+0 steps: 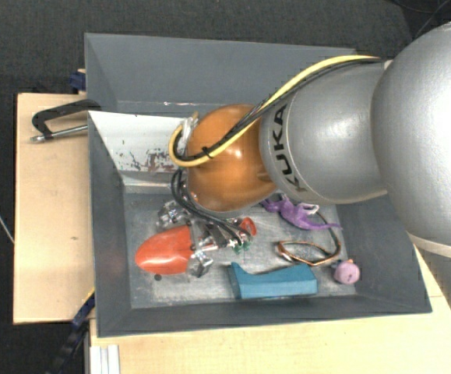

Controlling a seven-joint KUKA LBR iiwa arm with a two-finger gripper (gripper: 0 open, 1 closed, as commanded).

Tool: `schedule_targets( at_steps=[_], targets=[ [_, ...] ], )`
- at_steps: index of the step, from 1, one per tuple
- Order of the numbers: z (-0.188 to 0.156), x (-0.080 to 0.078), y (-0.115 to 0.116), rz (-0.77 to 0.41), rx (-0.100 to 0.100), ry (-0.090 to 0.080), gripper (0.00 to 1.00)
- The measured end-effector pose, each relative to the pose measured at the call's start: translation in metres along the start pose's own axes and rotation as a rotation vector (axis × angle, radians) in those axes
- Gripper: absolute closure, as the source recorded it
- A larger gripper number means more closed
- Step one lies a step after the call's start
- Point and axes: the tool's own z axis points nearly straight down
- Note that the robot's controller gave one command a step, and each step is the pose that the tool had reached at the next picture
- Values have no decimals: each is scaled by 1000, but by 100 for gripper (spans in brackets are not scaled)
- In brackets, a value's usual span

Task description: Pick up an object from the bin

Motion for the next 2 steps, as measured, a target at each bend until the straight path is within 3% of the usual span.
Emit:
schedule_targets(
  at_steps=[1,2],
  targets=[
    [24,-14,-8,-241,-2,0,100],
    [24,-14,-8,-241,-2,0,100]
  ],
)
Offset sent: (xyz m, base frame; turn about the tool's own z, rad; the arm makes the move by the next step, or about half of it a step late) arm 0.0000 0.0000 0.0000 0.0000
